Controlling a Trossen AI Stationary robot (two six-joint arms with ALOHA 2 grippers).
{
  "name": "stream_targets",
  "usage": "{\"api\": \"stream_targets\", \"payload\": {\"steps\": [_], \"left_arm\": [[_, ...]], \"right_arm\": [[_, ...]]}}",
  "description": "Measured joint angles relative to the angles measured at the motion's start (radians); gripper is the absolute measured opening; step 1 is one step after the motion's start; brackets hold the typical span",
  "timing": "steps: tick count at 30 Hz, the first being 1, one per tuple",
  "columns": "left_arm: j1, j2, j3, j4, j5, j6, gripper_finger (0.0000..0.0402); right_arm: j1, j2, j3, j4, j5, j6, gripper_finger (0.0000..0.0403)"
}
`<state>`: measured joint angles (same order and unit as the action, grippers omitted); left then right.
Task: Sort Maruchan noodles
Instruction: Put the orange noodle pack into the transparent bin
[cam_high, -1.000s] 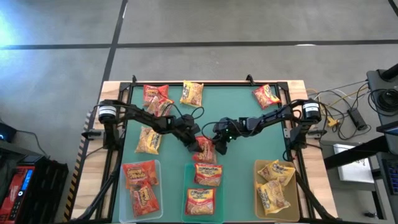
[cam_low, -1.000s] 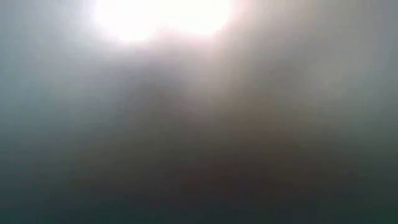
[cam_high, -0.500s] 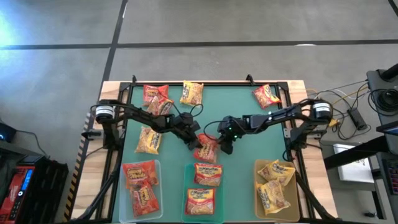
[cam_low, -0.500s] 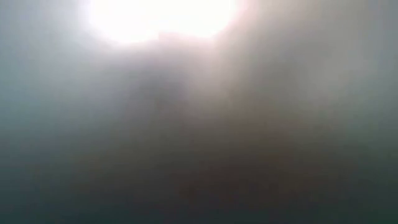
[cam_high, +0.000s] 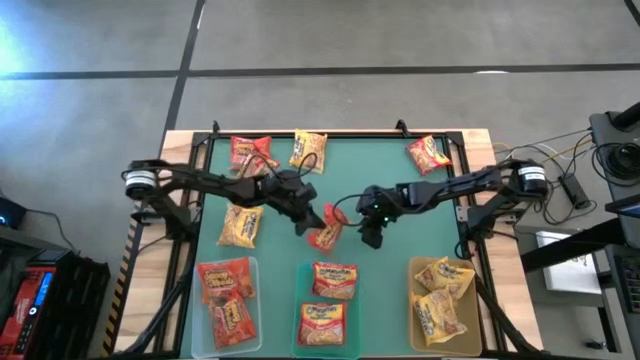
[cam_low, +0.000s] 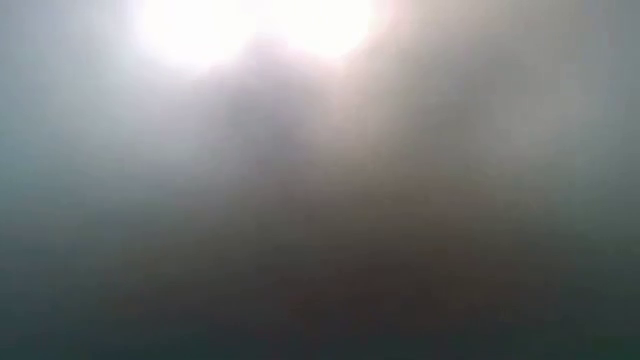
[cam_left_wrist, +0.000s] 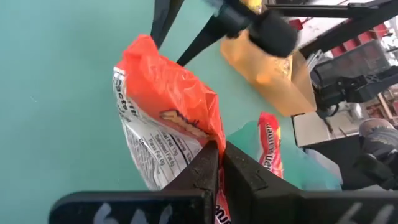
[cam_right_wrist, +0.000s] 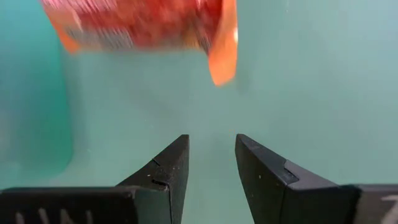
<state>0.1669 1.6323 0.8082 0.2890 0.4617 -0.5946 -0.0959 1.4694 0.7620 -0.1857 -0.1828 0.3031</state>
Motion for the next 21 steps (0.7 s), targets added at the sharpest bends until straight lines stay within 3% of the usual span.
{"api": "stream_targets", "payload": {"steps": [9,14,21], "left_arm": [[-0.001,-0.090,-0.002,-0.099,-0.052,0.029,0.0000],[-0.002,-0.085,-0.002,-0.099,-0.060,0.033,0.0000],[-0.002,-0.045,-0.003,-0.109,-0.086,0.040,0.0000]], "right_arm": [[0.000,0.023,-0.013,0.081,0.001,-0.005,0.0123],[0.000,0.034,-0.028,0.283,0.000,-0.007,0.0123],[0.012,0.121,-0.031,0.343,-0.013,-0.004,0.0123]]}}
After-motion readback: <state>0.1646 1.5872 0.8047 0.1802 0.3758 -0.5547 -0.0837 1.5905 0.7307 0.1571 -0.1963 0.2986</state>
